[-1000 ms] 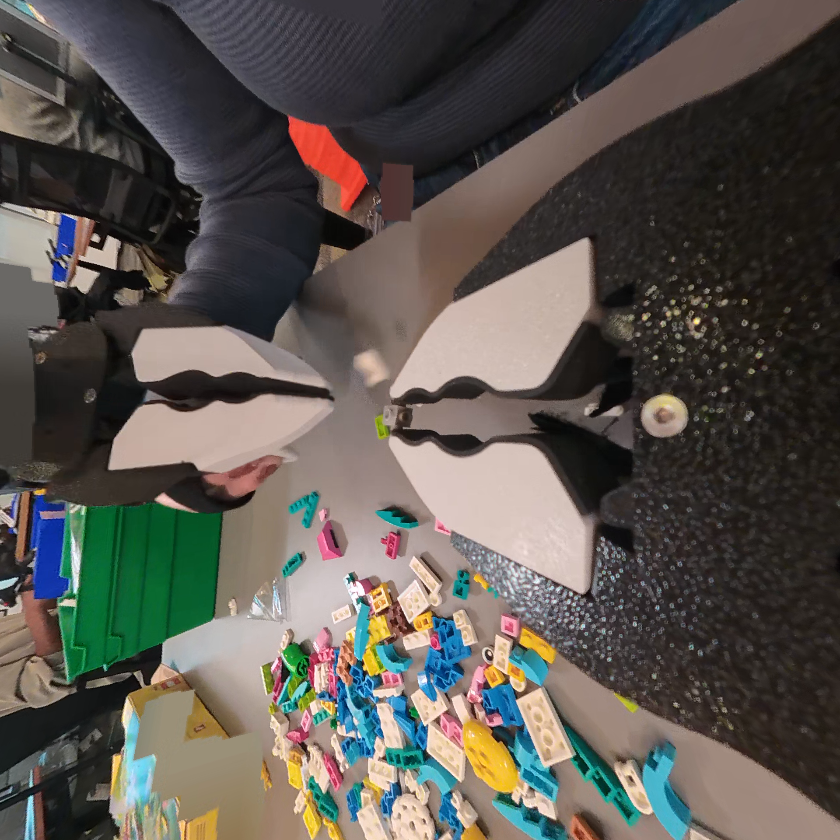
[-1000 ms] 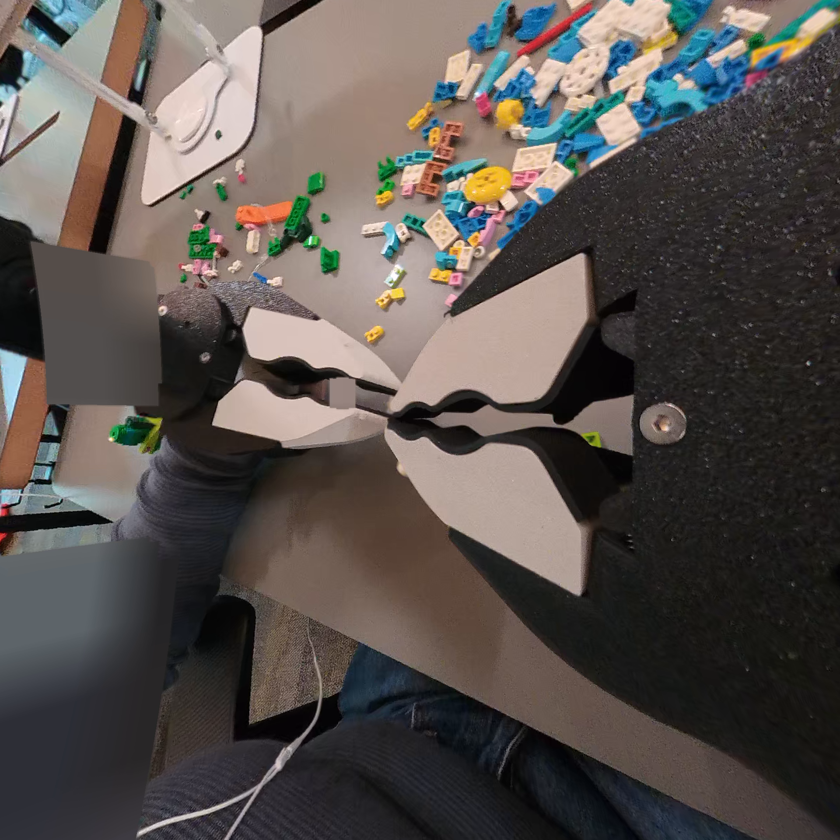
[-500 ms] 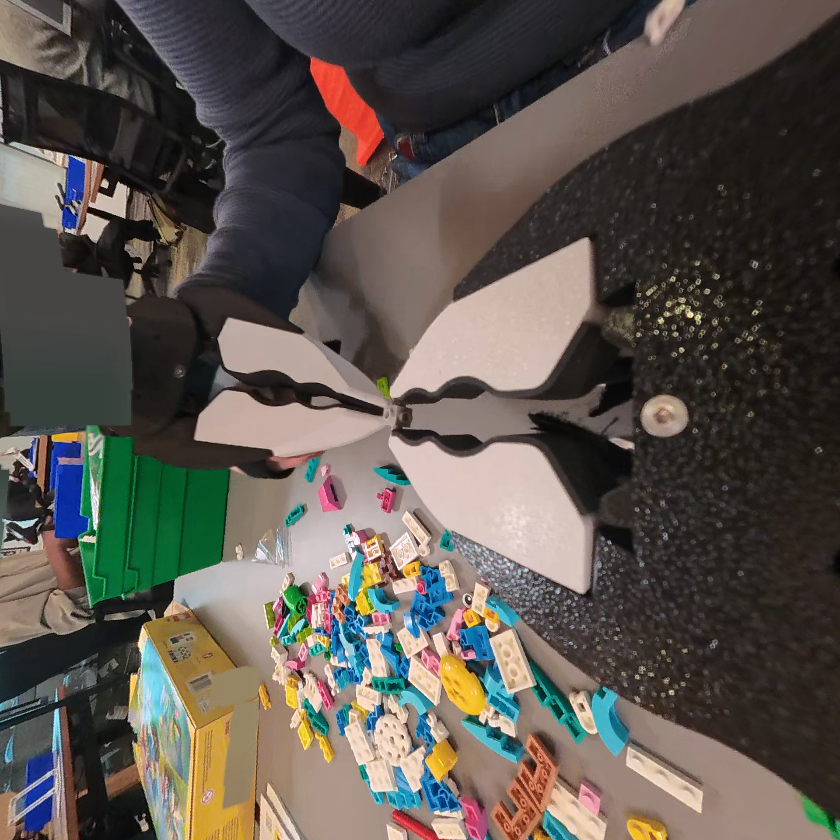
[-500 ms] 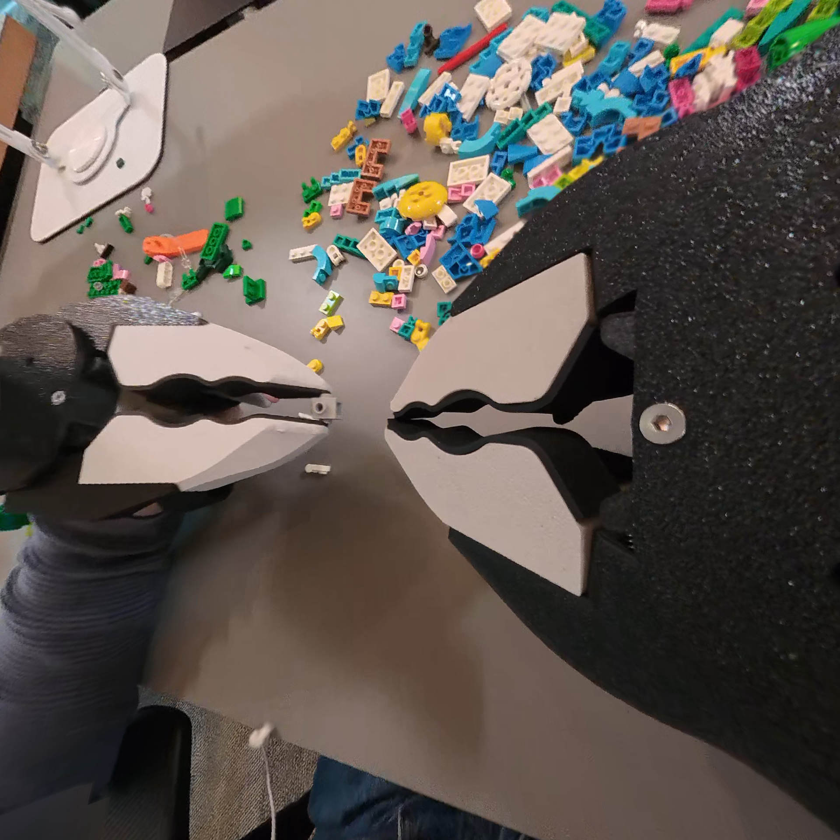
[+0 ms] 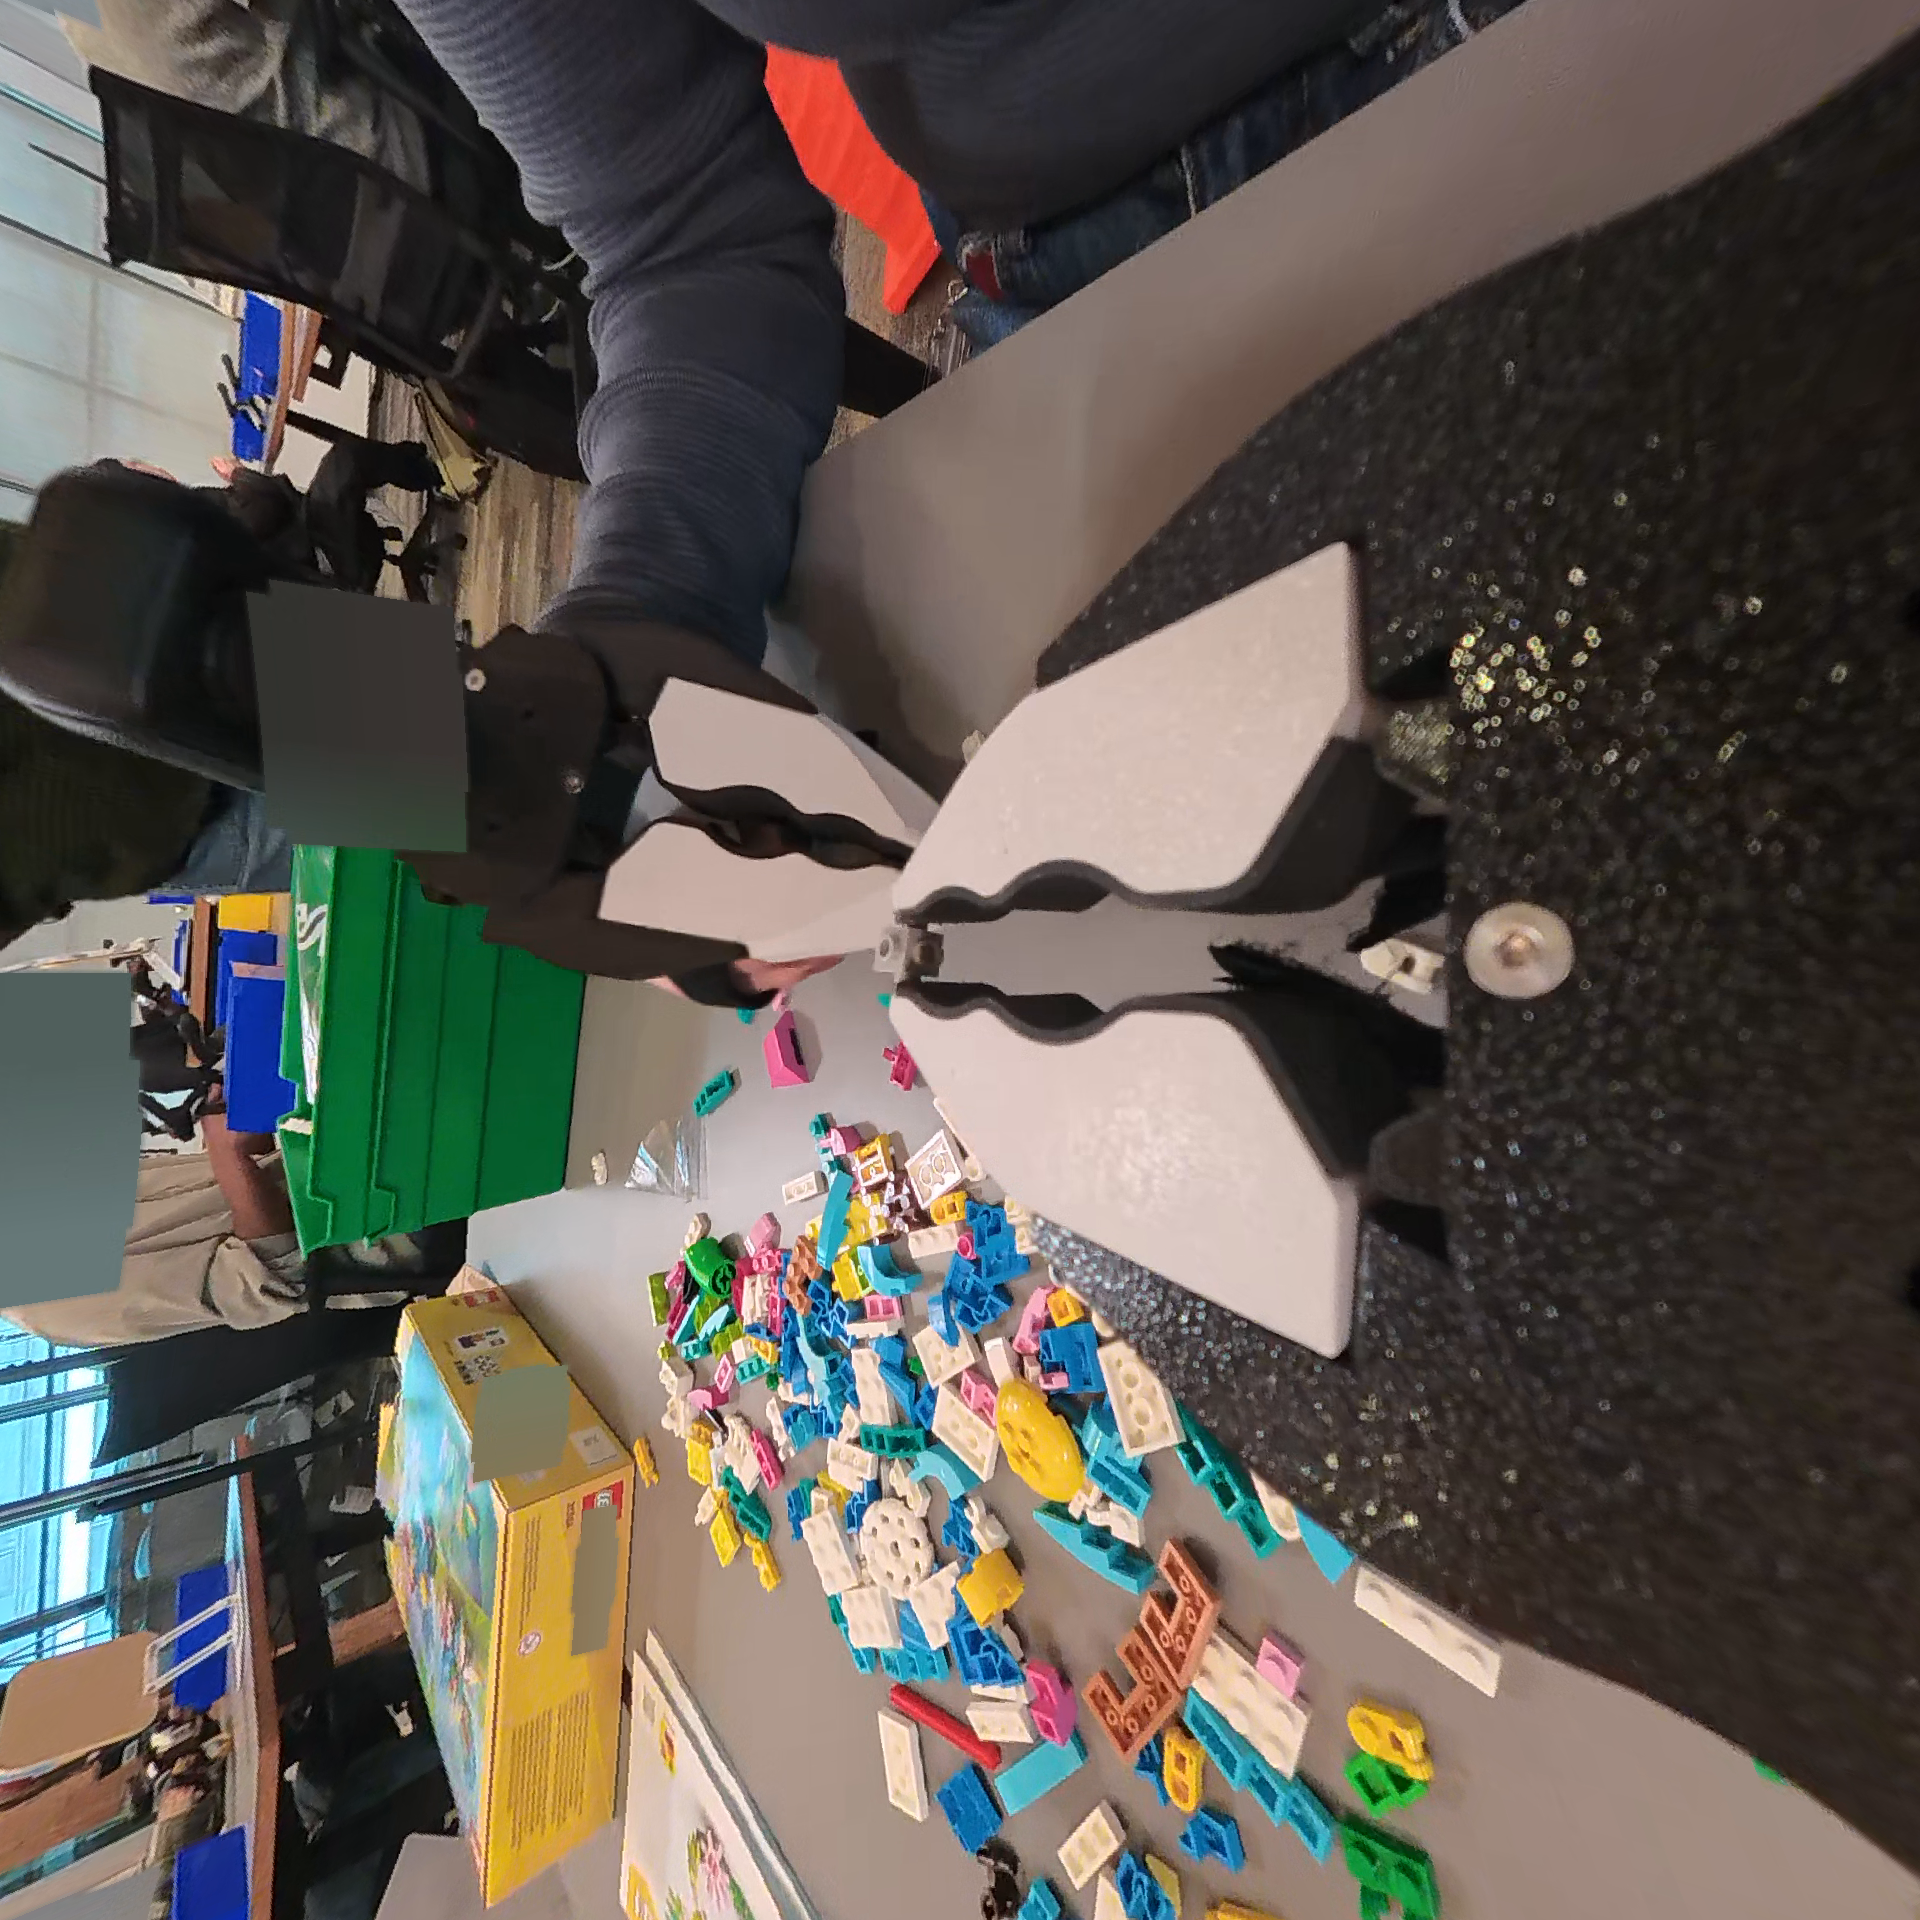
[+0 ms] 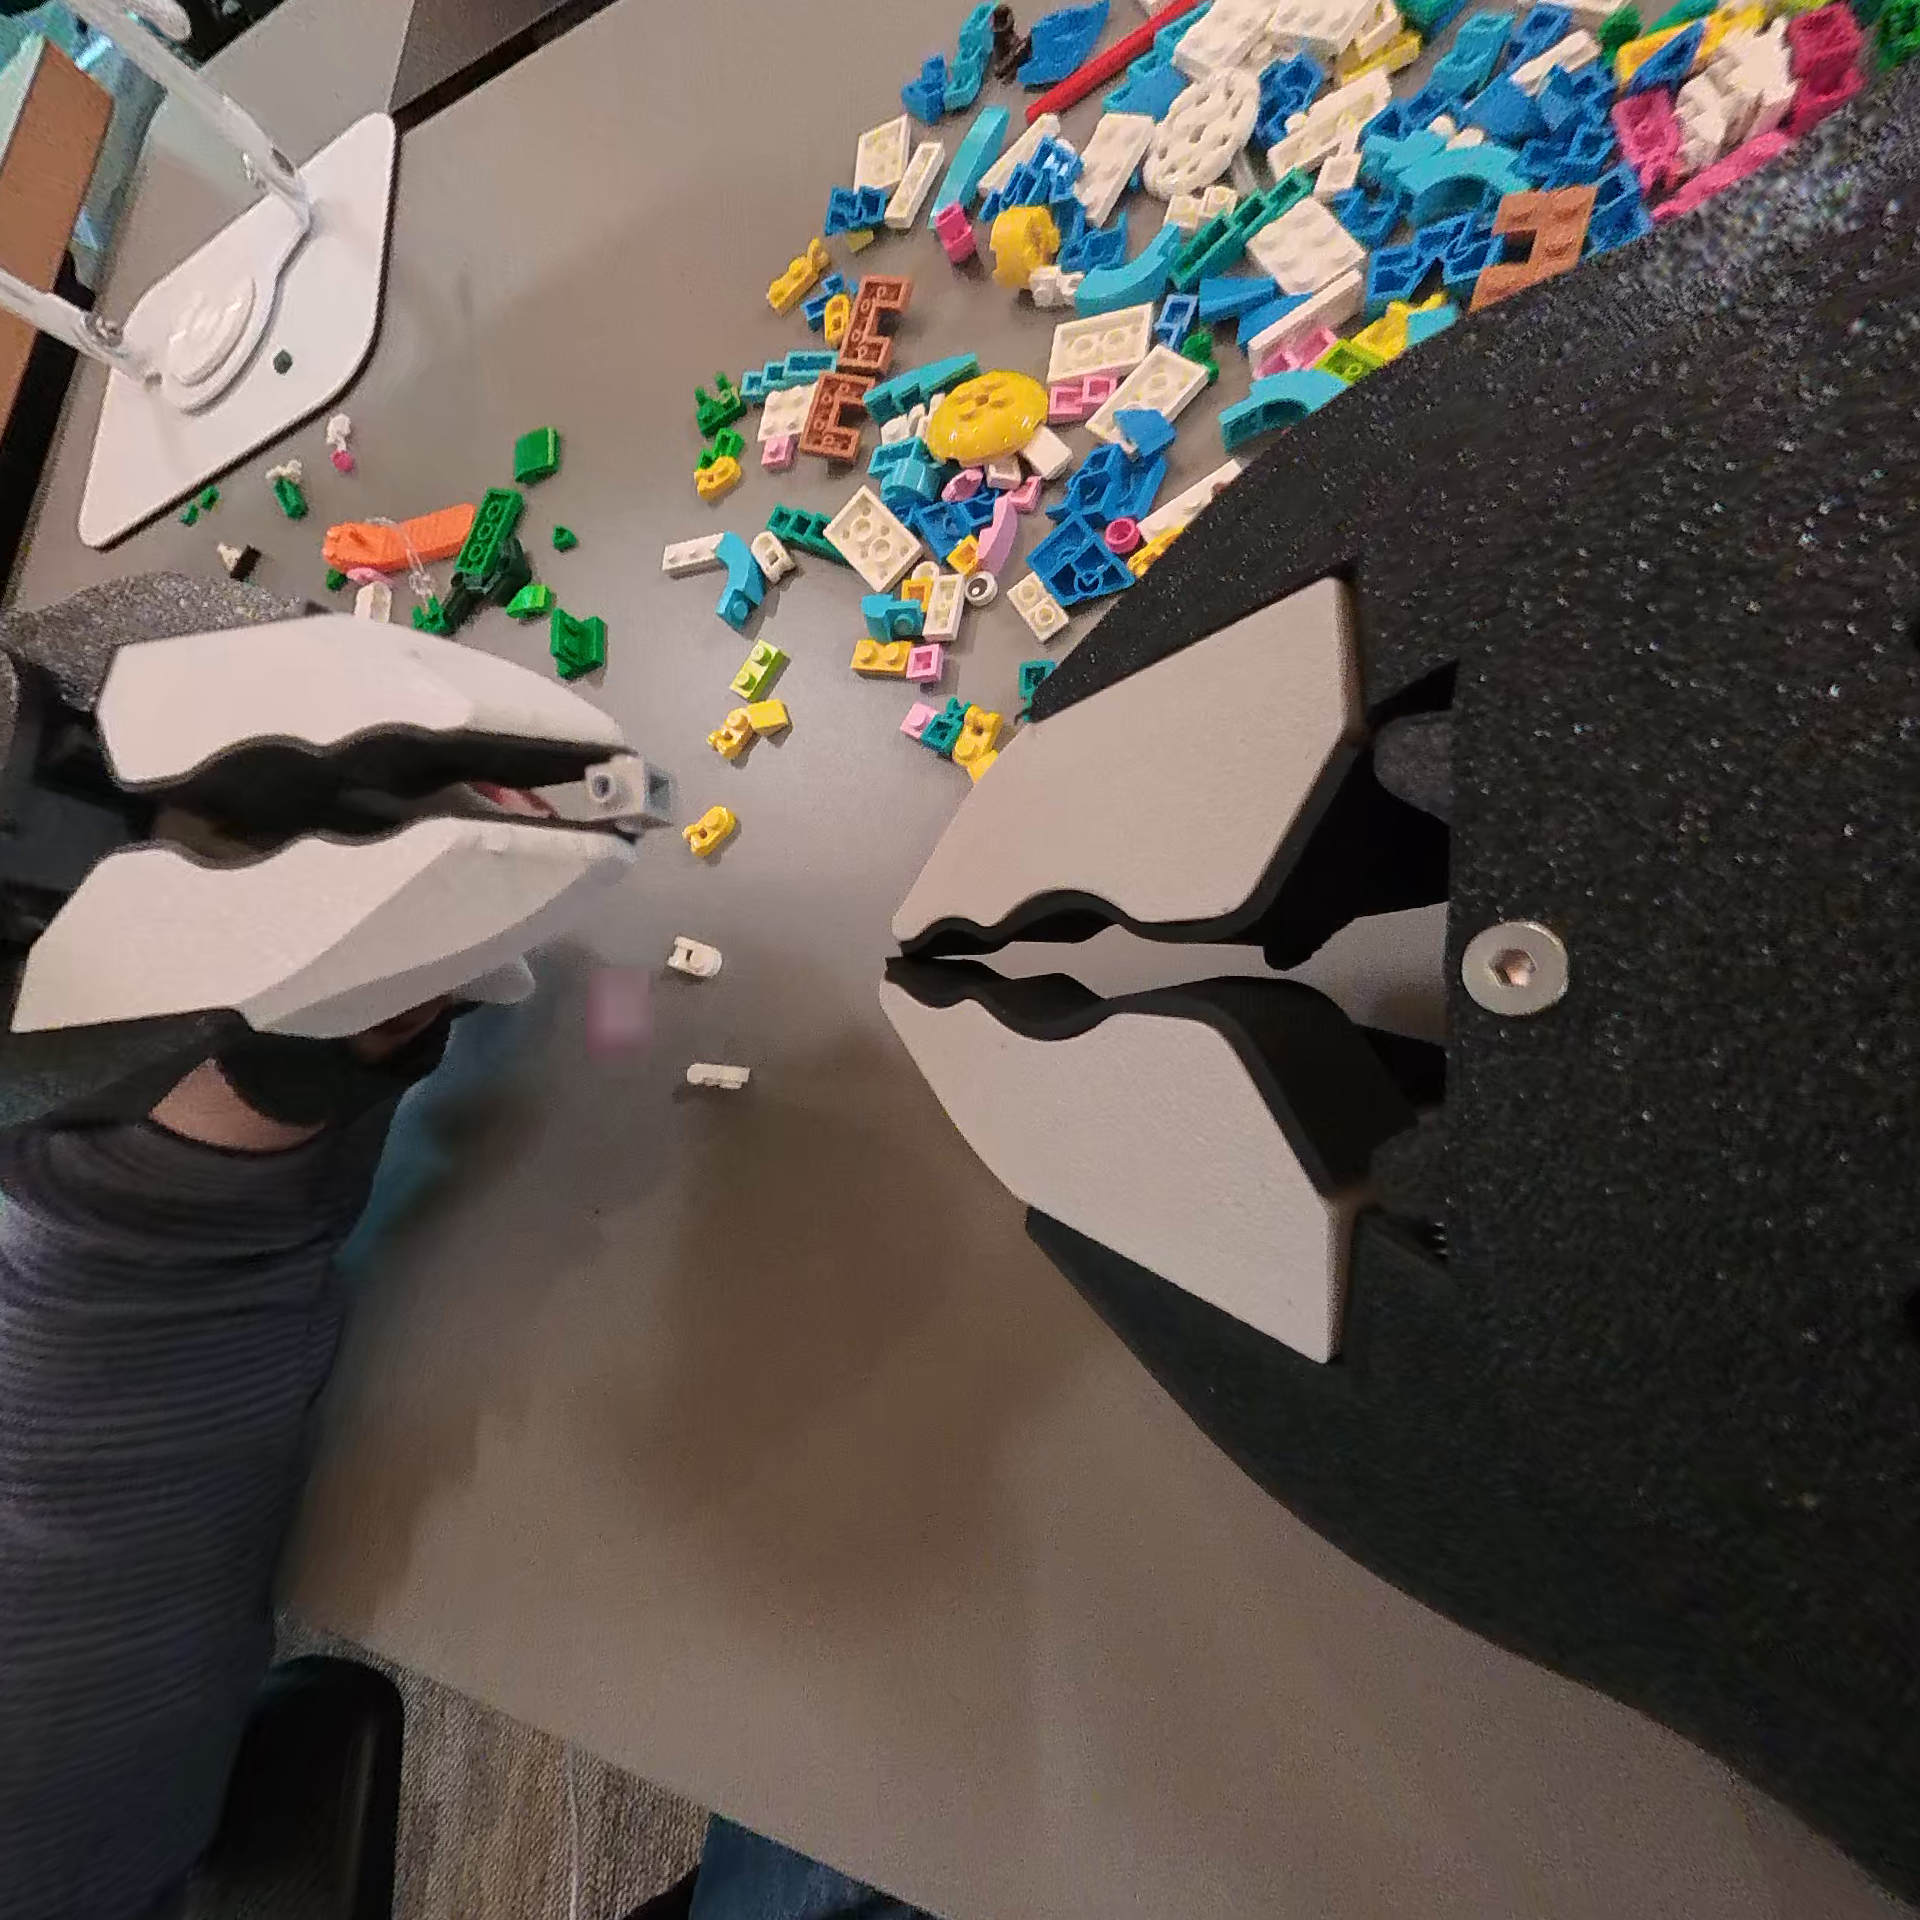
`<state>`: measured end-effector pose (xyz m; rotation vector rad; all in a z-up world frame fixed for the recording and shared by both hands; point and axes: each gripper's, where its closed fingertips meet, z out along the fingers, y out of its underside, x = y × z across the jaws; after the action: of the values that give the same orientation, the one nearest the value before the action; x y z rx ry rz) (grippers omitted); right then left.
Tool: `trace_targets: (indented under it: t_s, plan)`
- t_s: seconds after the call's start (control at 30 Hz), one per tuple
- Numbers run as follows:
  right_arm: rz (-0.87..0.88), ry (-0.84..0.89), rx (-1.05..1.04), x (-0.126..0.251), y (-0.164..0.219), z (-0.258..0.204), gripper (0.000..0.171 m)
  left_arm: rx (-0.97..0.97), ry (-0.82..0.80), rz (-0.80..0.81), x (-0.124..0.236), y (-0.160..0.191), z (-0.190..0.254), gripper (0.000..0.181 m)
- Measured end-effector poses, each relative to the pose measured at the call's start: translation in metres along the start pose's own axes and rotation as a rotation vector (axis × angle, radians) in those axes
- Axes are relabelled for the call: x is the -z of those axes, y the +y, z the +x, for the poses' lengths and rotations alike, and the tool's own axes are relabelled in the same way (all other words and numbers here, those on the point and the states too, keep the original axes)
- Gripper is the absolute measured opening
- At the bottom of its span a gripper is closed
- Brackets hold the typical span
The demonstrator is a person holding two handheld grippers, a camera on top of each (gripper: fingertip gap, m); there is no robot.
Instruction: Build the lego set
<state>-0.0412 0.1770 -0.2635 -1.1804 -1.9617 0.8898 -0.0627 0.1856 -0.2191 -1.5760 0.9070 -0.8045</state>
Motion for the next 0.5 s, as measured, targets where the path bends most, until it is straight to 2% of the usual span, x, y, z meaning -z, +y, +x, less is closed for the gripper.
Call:
trace_targets:
  t_s: [0.1, 0.2, 0.33, 0.5]
  plan:
    - [0.028, -0.003, 0.009, 0.002, -0.011, -0.007, 0.002, -0.004, -0.009, 0.005, 0.002, -0.001, -0.002, 0.010]
    - [0.070, -0.003, 0.045, 0.007, -0.036, -0.033, 0.004, -0.016, -0.037, 0.010, 0.005, -0.002, -0.006, 0.010]
    - [0.121, -0.143, 0.059, 0.007, -0.063, -0.113, 0.005, -0.020, -0.089, 0.026, 0.010, -0.002, -0.015, 0.010]
    - [0.025, -0.324, 0.013, -0.012, -0.049, -0.211, 0.006, -0.038, -0.121, 0.039, 0.014, -0.005, -0.020, 0.010]
